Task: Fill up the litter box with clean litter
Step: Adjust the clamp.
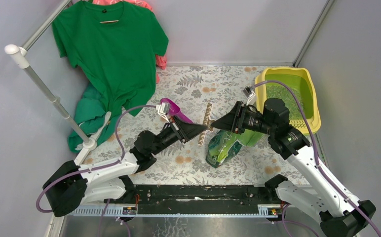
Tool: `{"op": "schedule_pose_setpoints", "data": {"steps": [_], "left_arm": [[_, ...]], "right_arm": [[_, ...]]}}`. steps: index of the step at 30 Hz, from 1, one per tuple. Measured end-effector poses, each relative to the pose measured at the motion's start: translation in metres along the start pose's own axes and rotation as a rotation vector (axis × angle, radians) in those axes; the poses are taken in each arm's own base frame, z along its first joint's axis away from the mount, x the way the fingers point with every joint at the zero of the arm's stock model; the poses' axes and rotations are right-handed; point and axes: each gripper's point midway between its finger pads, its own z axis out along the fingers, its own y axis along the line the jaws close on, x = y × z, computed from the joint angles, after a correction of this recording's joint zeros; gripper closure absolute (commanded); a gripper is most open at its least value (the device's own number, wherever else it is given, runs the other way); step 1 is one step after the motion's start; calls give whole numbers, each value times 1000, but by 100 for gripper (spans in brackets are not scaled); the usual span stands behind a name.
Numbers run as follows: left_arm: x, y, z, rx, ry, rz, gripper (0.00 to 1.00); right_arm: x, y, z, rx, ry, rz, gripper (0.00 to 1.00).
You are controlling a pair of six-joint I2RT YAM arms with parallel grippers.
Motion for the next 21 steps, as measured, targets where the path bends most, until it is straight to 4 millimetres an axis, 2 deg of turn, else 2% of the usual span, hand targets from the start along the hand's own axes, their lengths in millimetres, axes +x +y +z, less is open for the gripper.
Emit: {"op": "schedule_pose_setpoints", "data": {"steps": [5, 11, 21], "left_arm": [[-1, -1, -2, 12, -12, -7, 91], [0, 2, -4, 19, -18, -22, 91], [0, 2, -2, 39, -24, -48, 92]], "right_arm": [[-1, 2, 1, -9, -6, 3, 54], [-2, 2, 1, -15, -9, 9, 45], [0, 4, 2, -32, 1, 7, 46]]}}
